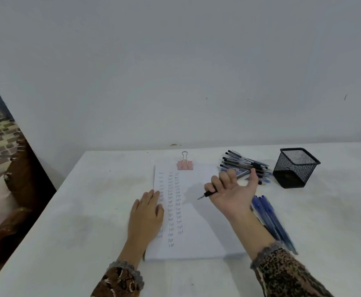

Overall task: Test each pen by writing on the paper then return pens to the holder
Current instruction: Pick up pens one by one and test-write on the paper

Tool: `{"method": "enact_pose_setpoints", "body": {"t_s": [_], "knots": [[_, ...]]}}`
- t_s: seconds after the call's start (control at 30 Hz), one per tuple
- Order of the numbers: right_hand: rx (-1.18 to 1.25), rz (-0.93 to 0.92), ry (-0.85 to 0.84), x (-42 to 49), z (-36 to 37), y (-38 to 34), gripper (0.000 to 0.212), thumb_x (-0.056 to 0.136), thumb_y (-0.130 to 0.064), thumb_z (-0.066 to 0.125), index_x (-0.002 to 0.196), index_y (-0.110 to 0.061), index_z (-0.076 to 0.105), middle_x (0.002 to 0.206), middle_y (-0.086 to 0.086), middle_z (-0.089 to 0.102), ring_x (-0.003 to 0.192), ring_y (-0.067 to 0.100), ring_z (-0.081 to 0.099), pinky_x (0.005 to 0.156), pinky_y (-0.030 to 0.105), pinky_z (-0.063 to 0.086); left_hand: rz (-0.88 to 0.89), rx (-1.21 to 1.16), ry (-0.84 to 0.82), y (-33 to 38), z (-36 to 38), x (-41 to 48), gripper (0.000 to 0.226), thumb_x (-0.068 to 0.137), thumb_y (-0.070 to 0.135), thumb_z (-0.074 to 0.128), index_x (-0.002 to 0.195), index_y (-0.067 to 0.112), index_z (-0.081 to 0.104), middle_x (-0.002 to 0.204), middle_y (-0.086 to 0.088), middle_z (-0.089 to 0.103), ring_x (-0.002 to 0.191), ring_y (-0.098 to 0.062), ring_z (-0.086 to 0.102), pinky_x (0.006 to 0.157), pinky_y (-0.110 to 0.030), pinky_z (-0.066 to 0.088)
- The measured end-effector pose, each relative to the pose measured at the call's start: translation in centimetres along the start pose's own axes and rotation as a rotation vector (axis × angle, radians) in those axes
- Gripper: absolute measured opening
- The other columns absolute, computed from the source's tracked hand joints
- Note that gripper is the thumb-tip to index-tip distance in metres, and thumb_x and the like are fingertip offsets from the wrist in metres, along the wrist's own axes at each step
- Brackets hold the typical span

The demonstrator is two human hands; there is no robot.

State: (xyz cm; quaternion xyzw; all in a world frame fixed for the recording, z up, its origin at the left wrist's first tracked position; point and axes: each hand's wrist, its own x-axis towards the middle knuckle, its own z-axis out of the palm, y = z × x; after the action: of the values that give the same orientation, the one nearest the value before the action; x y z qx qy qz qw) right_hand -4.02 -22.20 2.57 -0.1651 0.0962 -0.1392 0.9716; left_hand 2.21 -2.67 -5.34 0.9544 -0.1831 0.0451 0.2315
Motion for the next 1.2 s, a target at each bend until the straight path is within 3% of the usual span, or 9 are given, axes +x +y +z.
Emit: {"method": "enact_pose_setpoints", "body": {"t_s": [0.07,0.13,0.23,0.37,0.5,0.63,0.77,0.93,1.2], "knots": [[0.005,0.041,-0.026,-0.2,-0.3,1.2,0.053,0.052,-0.064,0.066,0.054,-0.017,0.043,0.048,-0.004,0.025,0.037,0.014,0.022,0.043,0.023,0.021,0.0,-0.009,0.001,0.1,0.0,0.0,0.048,0.099,0.028,0.025,0.146,0.019,0.025,0.153,0.004,0.023,0.142,-0.009,0.014,0.116,-0.028,0.005],[-0.071,0.085,-0.019,-0.3,-0.8,2.6,0.038,0.062,-0.047,0.071,0.065,-0.013,0.056,0.046,-0.004,0.035,0.034,0.01,0.031,0.039,0.02,0.03,0.003,-0.019,0.01,0.1,0.0,0.0,0.047,0.099,0.025,0.028,0.145,0.018,0.026,0.153,0.004,0.023,0.142,-0.009,0.015,0.117,-0.028,0.006],[-0.258,0.138,0.054,-1.0,-2.3,4.6,0.043,0.094,-0.044,0.039,0.087,-0.009,0.061,0.057,0.002,0.056,0.045,0.013,0.048,0.051,0.023,0.042,0.008,-0.014,0.0,-0.1,0.1,0.0,0.048,0.099,0.026,0.027,0.146,0.019,0.024,0.154,0.003,0.021,0.143,-0.01,0.012,0.118,-0.029,0.005],[-0.46,0.1,0.125,-1.6,-3.7,5.3,0.061,0.095,-0.053,0.027,0.081,-0.005,0.063,0.062,0.009,0.063,0.044,0.014,0.055,0.044,0.022,0.049,0.012,-0.014,-0.01,-0.3,0.2,0.1,0.048,0.099,0.026,0.027,0.146,0.018,0.023,0.155,0.002,0.02,0.143,-0.012,0.012,0.119,-0.031,0.006],[-0.607,0.014,0.041,-2.2,-3.7,5.3,0.015,0.089,-0.003,0.056,0.075,-0.006,0.053,0.072,0.013,0.061,0.055,0.016,0.065,0.055,0.021,0.055,0.018,-0.022,-0.004,-0.4,0.3,0.1,0.047,0.099,0.026,0.028,0.145,0.018,0.025,0.154,0.001,0.022,0.143,-0.013,0.016,0.118,-0.033,0.009],[-0.91,-0.071,-0.011,-2.6,-4.2,5.5,0.027,0.084,0.014,0.055,0.074,-0.01,0.046,0.05,0.004,0.049,0.04,0.012,0.044,0.04,0.017,0.035,0.018,-0.013,-0.007,-0.3,0.3,0.1,0.047,0.099,0.026,0.028,0.145,0.018,0.025,0.153,0.001,0.023,0.142,-0.013,0.017,0.118,-0.033,0.01],[-1.078,-0.164,0.006,-3.1,-4.5,6.5,0.057,0.074,0.023,0.049,0.051,-0.024,0.025,0.057,-0.01,0.025,0.049,0.008,0.023,0.049,0.016,0.024,0.02,-0.006,-0.009,-0.3,0.2,0.1,0.047,0.099,0.027,0.026,0.146,0.018,0.023,0.154,0.002,0.022,0.142,-0.013,0.017,0.118,-0.033,0.009],[-1.285,-0.208,-0.13,-4.0,-4.3,7.3,0.037,0.056,-0.002,0.05,0.046,-0.024,0.022,0.056,-0.013,0.025,0.054,0.005,0.022,0.053,0.015,0.022,0.017,-0.002,-0.009,-0.3,0.1,0.0,0.048,0.099,0.027,0.026,0.146,0.018,0.023,0.154,0.002,0.021,0.142,-0.013,0.015,0.118,-0.033,0.008],[-1.346,-0.213,-0.173,-3.8,-4.4,7.6,0.035,0.056,-0.003,0.049,0.047,-0.024,0.023,0.058,-0.012,0.028,0.053,0.004,0.025,0.052,0.012,0.023,0.008,-0.003,-0.014,-0.2,0.0,0.1,0.048,0.099,0.027,0.025,0.147,0.019,0.021,0.155,0.002,0.019,0.143,-0.012,0.012,0.118,-0.032,0.005]]}}
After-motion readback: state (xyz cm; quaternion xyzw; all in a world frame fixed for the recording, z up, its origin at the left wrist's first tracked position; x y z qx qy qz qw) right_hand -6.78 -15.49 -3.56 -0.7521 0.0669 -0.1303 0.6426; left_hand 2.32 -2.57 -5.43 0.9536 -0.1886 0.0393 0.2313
